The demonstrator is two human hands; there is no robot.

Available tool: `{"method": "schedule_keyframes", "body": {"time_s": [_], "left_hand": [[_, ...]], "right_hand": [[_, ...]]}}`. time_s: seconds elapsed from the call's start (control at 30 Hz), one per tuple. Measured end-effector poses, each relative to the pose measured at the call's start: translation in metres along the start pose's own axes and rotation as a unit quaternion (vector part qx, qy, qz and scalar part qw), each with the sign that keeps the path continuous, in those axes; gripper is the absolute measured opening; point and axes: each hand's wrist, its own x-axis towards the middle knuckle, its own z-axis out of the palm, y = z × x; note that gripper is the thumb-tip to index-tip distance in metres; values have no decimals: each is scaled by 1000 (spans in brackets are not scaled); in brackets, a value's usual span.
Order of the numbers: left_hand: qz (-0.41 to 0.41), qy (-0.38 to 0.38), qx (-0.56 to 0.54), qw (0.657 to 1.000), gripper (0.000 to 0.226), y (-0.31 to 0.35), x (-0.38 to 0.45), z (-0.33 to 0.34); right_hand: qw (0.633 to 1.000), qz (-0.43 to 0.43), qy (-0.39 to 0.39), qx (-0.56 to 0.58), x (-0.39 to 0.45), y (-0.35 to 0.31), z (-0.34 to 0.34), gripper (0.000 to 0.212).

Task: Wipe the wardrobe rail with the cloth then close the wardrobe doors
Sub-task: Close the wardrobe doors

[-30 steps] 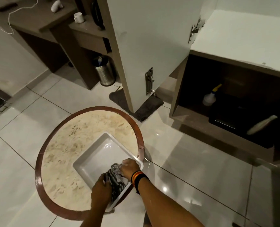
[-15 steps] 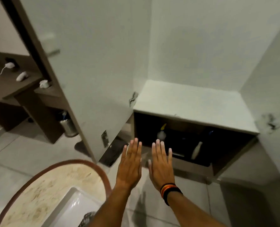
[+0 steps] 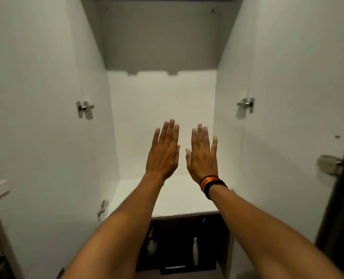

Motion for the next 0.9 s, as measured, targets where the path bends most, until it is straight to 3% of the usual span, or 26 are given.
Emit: {"method": "schedule_keyframes", "body": {"time_s": [0.17, 0.37, 0.47, 0.53, 0.6, 0.67, 0.77, 0.9], "left_hand": [[66, 77, -25, 994, 62, 61, 98, -38], [234, 158, -54, 958, 62, 183, 167, -67], [329, 178, -59, 925, 62, 249, 183, -83], [397, 170, -29, 901, 62, 283, 189, -93], [452, 142, 15, 880, 59, 315, 192, -102], [474, 83, 70, 874, 57, 340, 192, -111], [470, 18, 144, 871, 48, 354, 193, -118], [519, 56, 161, 838, 37, 331, 206, -140]], "right_hand": [[992, 54, 107, -44, 43, 56, -72, 70], [958, 140, 242, -57, 29, 136, -157, 69], [907, 260, 332, 6, 3, 175, -184, 68], [843, 367, 372, 129, -13, 196, -188, 64], [781, 450, 351, 254, -23, 219, -188, 58], [767, 482, 298, 303, -30, 232, -189, 55], [745, 498, 308, 320, -28, 235, -193, 56], [712, 490, 338, 372, -17, 214, -201, 53]]}}
